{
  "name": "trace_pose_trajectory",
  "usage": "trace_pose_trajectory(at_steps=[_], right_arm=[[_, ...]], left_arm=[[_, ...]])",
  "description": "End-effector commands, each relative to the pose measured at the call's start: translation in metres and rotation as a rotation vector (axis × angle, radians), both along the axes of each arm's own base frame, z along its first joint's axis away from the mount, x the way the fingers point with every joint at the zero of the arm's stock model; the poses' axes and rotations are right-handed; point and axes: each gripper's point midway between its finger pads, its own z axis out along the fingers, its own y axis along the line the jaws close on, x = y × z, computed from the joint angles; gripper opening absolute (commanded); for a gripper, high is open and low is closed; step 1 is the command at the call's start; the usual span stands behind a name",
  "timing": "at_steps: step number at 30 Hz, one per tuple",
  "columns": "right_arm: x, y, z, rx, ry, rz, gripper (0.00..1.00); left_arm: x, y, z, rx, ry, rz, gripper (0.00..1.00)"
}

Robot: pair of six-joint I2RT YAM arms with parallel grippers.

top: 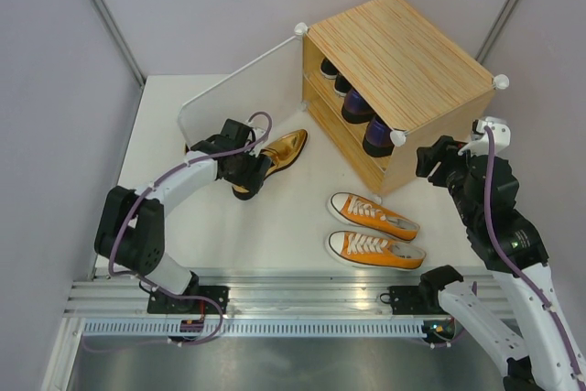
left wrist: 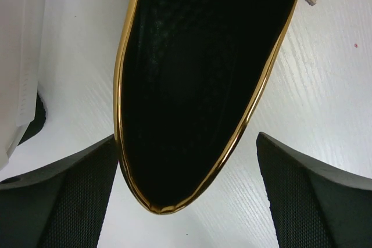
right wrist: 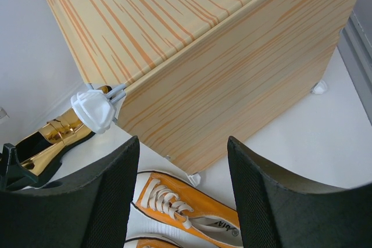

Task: Place and organize the shoes in the shoe cabinet
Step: Pick up the shoe from the center of the board.

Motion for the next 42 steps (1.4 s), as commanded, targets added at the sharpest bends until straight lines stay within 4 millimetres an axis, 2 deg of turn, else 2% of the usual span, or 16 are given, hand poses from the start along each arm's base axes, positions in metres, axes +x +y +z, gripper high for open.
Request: trace_pose_trajectory(at_steps=[1, 4, 9, 14, 20, 26, 27, 29, 30, 32, 33, 35, 36, 42], right_arm=[[0.002, -0.004, 0.008, -0.012, -0.038, -0.019, 0.66], [0.002, -0.004, 0.009, -0.013, -0.042, -0.022, 0.67], [0.001, -0.005, 0.011, -0.016, -0.048, -0.026, 0.67], [0.003, -0.004, 0.01, -0.02, -0.043, -0.027, 0.67], [0.004, -0.003, 0.011, -0.02, -0.041, -0.031, 0.67], [0.003, -0.005, 0.011, -0.024, -0.043, -0.036, 0.67], [0.003, -0.005, 0.011, -0.024, -0.043, -0.036, 0.67], [0.002, -0.005, 0.011, -0.022, -0.046, -0.036, 0.68], [0.002, -0.005, 0.011, -0.024, -0.046, -0.036, 0.67], [0.001, -0.006, 0.012, -0.025, -0.049, -0.037, 0.67], [0.001, -0.006, 0.012, -0.025, -0.05, -0.039, 0.68], [0.0, -0.008, 0.013, -0.027, -0.052, -0.044, 0.68], [0.0, -0.007, 0.013, -0.027, -0.054, -0.043, 0.68], [0.001, -0.006, 0.012, -0.027, -0.05, -0.041, 0.68]], left_arm=[[0.025, -0.013, 0.016, -0.022, -0.092, -0.071, 0.99], [0.021, -0.022, 0.012, -0.069, -0.077, -0.111, 0.97], [0.021, -0.018, -0.002, -0.038, -0.051, -0.088, 0.88], [0.013, -0.02, -0.021, -0.008, 0.002, -0.106, 0.86], [0.008, -0.017, -0.034, 0.045, 0.028, -0.113, 0.82], [0.008, -0.011, -0.047, 0.114, 0.047, -0.105, 0.68], [0.009, -0.013, -0.049, 0.116, 0.052, -0.108, 0.62], [0.011, -0.016, -0.049, 0.109, 0.052, -0.115, 0.53], [0.013, -0.017, -0.048, 0.106, 0.05, -0.115, 0.39], [0.015, -0.019, -0.046, 0.103, 0.048, -0.122, 0.25], [0.018, -0.02, -0.043, 0.099, 0.04, -0.12, 0.15], [0.022, -0.023, -0.035, 0.085, 0.017, -0.122, 0.06], [0.025, -0.025, -0.029, 0.079, 0.0, -0.123, 0.02], [0.048, -0.042, 0.008, -0.01, -0.137, -0.128, 0.02]])
